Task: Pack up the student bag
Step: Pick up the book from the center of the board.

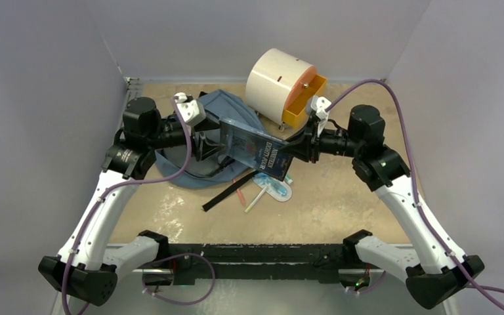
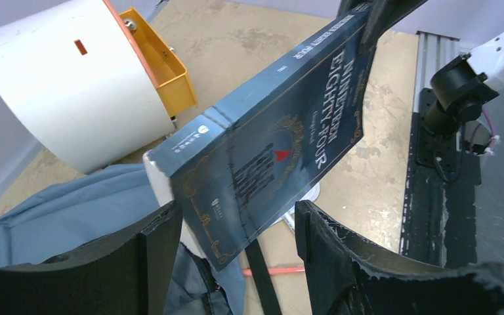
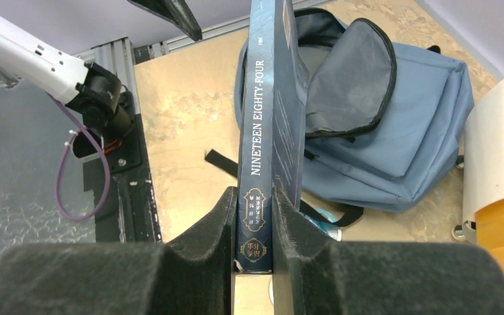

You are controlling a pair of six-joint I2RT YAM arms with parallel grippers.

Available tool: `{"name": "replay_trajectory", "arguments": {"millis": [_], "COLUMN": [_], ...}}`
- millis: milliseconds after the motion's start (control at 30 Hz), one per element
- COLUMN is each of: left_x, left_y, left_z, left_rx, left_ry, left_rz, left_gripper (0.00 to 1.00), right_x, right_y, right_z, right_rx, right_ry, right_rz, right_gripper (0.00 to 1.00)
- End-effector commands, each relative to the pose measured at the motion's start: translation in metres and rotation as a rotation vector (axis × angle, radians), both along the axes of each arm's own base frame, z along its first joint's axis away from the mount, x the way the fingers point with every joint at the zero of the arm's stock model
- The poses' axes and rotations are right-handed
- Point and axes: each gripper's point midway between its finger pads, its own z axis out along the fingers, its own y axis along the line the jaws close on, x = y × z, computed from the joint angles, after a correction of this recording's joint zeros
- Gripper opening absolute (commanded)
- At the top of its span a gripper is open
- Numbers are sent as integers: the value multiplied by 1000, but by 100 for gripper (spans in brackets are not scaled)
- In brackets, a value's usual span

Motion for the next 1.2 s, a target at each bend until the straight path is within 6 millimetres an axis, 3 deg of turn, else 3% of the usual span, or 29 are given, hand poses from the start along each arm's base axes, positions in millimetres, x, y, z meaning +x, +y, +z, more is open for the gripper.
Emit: {"name": "replay_trajectory", "arguments": {"millis": [0, 167, 267, 533, 667, 933, 1067, 1167], "left_x": [9, 22, 18, -50, -69, -69, -62, -44], "left_y": [1, 9, 8, -17, -22, -25, -25, -26], "left_z": [17, 20, 22, 40, 38, 27, 27, 24], "left_rx": [-5, 6, -3, -110, -145, -151, -143, -123], "left_ry": [-112, -137, -144, -120, -70, 45, 28, 19], "left_rz": [13, 102, 84, -316, -471, -565, -522, -416], "left_gripper": [62, 62, 62, 57, 43, 3, 0, 0], "right_x": [-45, -47, -51, -56, -56, -49, -32, -16], "right_y": [2, -1, -1, 3, 4, 5, 3, 2], "right_z": [66, 68, 69, 80, 89, 89, 83, 76], "right_rx": [114, 104, 106, 153, 187, 197, 167, 120], "right_ry": [-205, -204, -208, -220, -228, -227, -210, -223], "right_rz": [185, 171, 189, 233, 229, 192, 106, 52], "right_gripper": [0, 0, 0, 0, 0, 0, 0, 34]}}
